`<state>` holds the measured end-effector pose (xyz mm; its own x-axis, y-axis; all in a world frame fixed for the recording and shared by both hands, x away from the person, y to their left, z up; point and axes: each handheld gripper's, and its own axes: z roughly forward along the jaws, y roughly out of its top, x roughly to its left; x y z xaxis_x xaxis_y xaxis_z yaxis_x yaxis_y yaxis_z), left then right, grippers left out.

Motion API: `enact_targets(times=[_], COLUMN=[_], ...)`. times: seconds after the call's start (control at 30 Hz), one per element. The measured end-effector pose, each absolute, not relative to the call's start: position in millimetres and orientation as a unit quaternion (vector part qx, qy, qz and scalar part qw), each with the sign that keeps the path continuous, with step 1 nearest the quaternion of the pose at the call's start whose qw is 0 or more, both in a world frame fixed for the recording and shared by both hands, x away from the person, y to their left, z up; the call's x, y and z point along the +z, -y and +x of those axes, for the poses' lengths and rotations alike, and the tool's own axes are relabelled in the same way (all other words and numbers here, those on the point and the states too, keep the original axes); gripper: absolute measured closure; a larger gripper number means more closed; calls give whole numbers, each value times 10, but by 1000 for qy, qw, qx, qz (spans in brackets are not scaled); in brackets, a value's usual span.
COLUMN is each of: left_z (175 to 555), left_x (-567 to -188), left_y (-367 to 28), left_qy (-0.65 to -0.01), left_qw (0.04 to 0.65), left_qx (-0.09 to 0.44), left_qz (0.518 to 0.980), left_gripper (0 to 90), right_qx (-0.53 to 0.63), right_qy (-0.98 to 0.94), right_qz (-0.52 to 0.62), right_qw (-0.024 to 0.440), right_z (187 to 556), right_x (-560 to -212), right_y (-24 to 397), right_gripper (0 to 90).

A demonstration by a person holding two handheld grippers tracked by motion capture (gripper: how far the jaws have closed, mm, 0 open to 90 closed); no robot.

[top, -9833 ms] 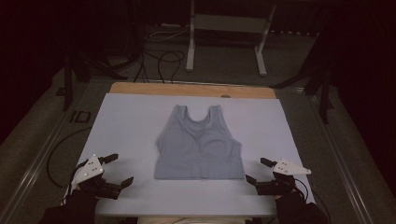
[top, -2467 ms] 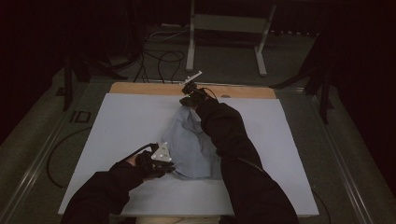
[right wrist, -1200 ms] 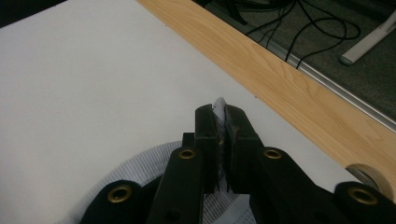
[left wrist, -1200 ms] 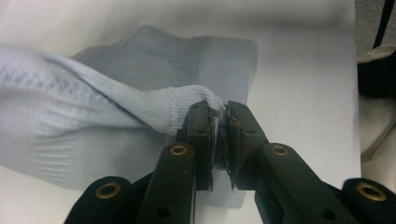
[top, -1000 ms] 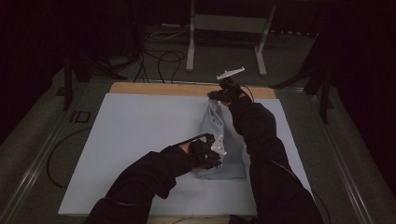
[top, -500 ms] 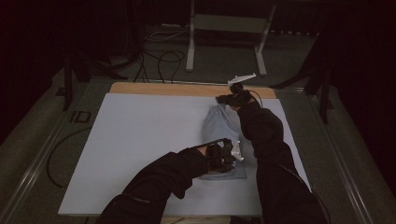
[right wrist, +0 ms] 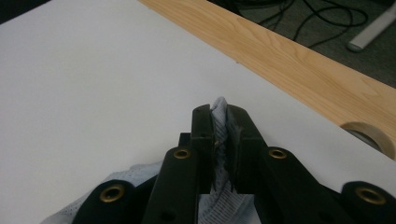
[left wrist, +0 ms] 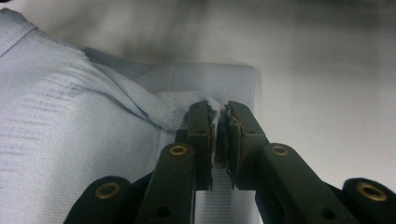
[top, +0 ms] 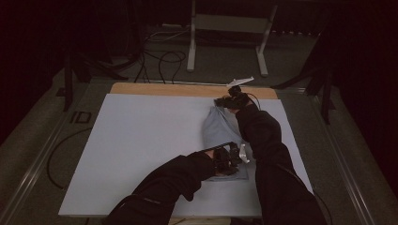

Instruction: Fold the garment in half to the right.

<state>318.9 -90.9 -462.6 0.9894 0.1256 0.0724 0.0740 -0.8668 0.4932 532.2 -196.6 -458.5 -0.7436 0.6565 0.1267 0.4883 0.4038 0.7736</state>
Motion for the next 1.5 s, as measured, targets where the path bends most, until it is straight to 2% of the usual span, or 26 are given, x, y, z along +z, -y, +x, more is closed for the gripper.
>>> enact_targets(times=[0.17, 0.2, 0.33, 0.4, 0.53, 0.6, 0.63, 0.8, 0.97, 1.23, 1.4, 1.5], left_z=[3197, 3209, 3233, 3235, 3251, 3255, 3257, 3258, 3251, 3217, 3235, 3218], left_x=[-4670, -4682, -4743, -4770, -4807, -4808, -4808, -4788, -4683, -4683, -4768, -4791], left_y=[934, 943, 981, 999, 1015, 1015, 1017, 1023, 1055, 1151, 1163, 1192], left_qy=[-59, -64, -72, -72, -73, -76, -76, -76, -82, -68, -65, -56], left_qw=[254, 257, 251, 248, 249, 249, 250, 258, 286, 284, 274, 277], left_qx=[52, 48, 37, 37, 29, 26, 25, 21, 32, 21, 10, 1], left_qz=[964, 963, 965, 965, 965, 965, 965, 963, 954, 956, 959, 959], left_gripper=[815, 814, 812, 810, 799, 793, 788, 776, 807, 848, 837, 784], right_qx=[431, 429, 424, 421, 422, 425, 432, 435, 437, 442, 443, 441], right_qy=[-830, -832, -830, -831, -830, -825, -822, -818, -817, -818, -819, -821], right_qz=[341, 340, 353, 354, 358, 362, 360, 364, 362, 354, 351, 348], right_qw=[97, 95, 79, 78, 73, 88, 84, 93, 100, 102, 103, 98], right_z=[5332, 5342, 5353, 5351, 5323, 5306, 5296, 5258, 5183, 5128, 5098, 5068], right_x=[-4608, -4632, -4680, -4686, -4665, -4622, -4594, -4499, -4442, -4373, -4373, -4384], right_y=[1959, 1953, 1962, 1962, 2015, 2043, 2060, 2117, 2146, 2150, 2150, 2145], right_gripper=[830, 803, 520, 490, 284, 180, 155, 127, 127, 128, 128, 127])
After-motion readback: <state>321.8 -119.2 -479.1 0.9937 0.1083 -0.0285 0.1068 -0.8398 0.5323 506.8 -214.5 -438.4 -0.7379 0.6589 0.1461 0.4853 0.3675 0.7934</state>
